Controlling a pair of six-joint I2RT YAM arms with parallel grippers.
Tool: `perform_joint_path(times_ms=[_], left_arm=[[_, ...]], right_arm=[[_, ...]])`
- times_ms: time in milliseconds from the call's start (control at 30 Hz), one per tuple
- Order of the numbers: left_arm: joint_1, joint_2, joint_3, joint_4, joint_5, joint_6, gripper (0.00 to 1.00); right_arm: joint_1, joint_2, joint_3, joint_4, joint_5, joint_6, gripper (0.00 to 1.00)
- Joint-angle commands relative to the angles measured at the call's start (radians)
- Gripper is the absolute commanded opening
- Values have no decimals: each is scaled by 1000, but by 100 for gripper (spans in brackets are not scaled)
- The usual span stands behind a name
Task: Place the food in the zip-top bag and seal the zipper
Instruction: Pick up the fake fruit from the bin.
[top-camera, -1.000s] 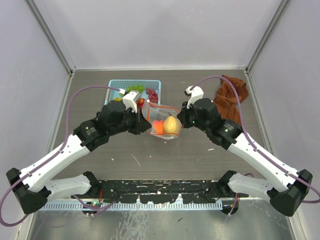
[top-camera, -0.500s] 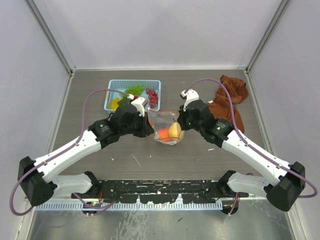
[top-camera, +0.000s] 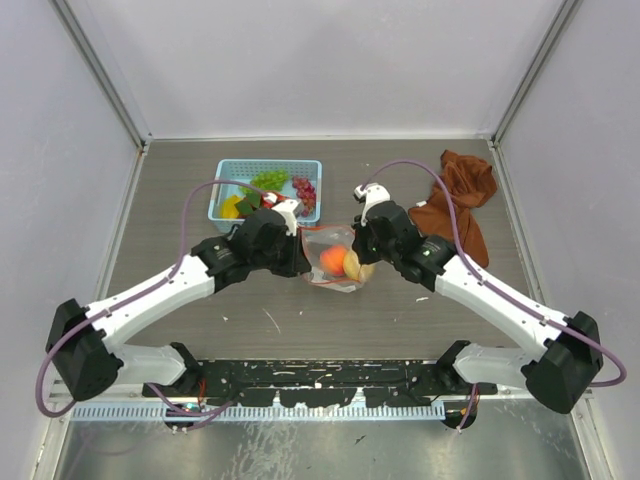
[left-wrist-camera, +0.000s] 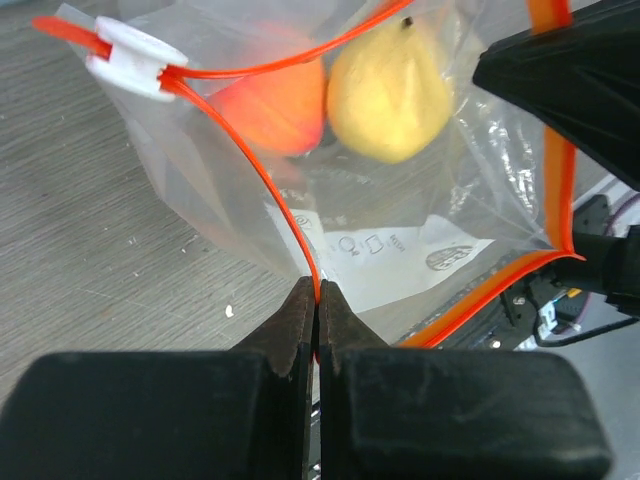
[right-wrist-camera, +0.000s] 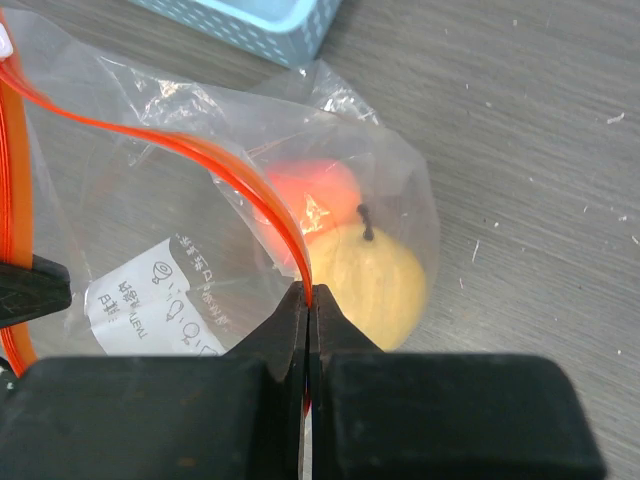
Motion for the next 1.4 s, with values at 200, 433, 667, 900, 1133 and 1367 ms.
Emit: perform_joint_path(times_ms=[200, 433, 667, 900, 1133, 1367], left_arm=[[1, -194, 54, 37, -46, 9, 2], [2, -159, 43, 22, -39, 1, 2], [1, -89, 16, 31, -30, -17, 2], [2, -103, 16, 36, -59, -19, 5], [2, -125, 41, 16, -66, -11, 33], [10, -176, 127, -97, -172, 68, 51]], right_arm=[[-3, -173, 43, 16, 59, -19, 0], [-3, -148, 35, -17, 160, 2, 0], [-3, -156, 15, 6, 191, 21, 0], [-3, -165, 7, 16, 207, 26, 0], [-3, -158, 7, 17, 198, 26, 0], [-3, -153, 9, 18, 183, 26, 0]])
